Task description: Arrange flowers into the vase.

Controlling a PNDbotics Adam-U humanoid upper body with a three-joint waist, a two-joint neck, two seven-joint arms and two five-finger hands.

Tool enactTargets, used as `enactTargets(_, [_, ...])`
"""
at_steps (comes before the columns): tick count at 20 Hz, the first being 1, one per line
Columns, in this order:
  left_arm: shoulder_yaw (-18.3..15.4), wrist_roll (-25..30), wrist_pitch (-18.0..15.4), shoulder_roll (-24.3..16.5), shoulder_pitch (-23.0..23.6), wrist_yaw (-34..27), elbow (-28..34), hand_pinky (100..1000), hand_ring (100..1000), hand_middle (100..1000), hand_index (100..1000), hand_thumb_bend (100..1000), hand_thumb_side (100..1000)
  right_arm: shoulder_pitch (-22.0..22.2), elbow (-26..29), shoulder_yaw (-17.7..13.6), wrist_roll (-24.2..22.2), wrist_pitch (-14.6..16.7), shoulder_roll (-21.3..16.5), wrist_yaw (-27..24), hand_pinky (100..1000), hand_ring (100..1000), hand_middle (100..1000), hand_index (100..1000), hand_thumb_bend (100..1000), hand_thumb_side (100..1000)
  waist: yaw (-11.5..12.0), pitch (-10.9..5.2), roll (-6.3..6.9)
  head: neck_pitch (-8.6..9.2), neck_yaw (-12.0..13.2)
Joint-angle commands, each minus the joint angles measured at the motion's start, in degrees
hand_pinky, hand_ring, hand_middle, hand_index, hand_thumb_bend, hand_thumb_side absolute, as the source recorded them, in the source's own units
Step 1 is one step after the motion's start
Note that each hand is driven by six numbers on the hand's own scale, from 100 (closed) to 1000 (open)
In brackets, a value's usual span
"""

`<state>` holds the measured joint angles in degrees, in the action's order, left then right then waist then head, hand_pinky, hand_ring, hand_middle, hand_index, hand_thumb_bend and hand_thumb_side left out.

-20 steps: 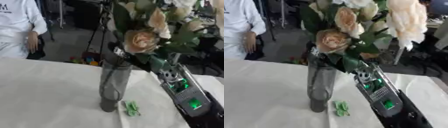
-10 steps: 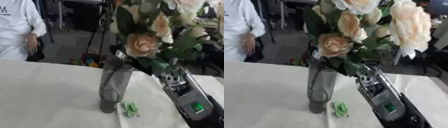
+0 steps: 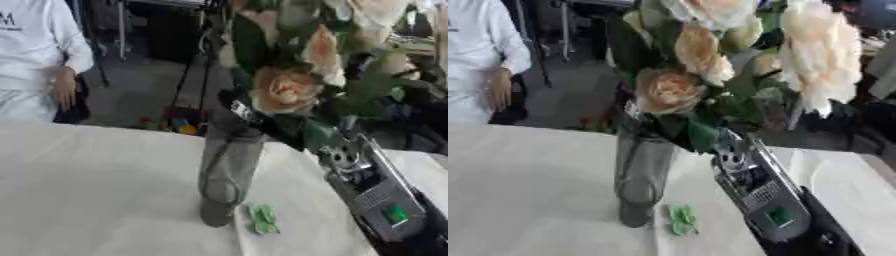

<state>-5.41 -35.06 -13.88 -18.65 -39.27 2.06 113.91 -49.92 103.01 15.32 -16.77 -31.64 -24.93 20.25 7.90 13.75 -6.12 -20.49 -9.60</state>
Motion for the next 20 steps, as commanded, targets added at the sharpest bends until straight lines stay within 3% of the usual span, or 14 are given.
enactTargets(1, [0.2,0.1,0.1,-0.4,-0.6,-0.2,0.7,889,900,861,960,100,1000,-1.8,-0.1,-0.7,1.3,0.5,-0.3,-0.1,855,914,811,990,417,1000,0.1,-1.10,0.41,0.78,-0.3])
enactTargets(14, [0.3,0.3,0.1,-0.4,-0.6,-0.2,0.7,888,900,861,960,100,1000,-3.8,-0.2,-0.2,3.2,2.0,-0.5,-0.3,861,917,816,995,440,1000,0.3,-1.33,0.36,0.93,-1.0])
enactTargets(15, [0.3,0.3,0.1,-0.4,-0.6,-0.2,0.7,888,900,862,960,100,1000,-3.8,-0.2,-0.2,3.2,2.0,-0.6,-0.2,881,936,835,1000,504,1000,0.3,-1.35,0.34,1.00,-1.1])
enactTargets(20, [0.3,0.4,0.2,-0.7,-0.4,-0.2,0.7,889,900,862,960,100,1000,-3.5,-0.5,1.2,-0.3,2.9,-1.7,2.1,896,952,847,1000,556,1000,0.2,-1.57,0.14,1.19,-1.6])
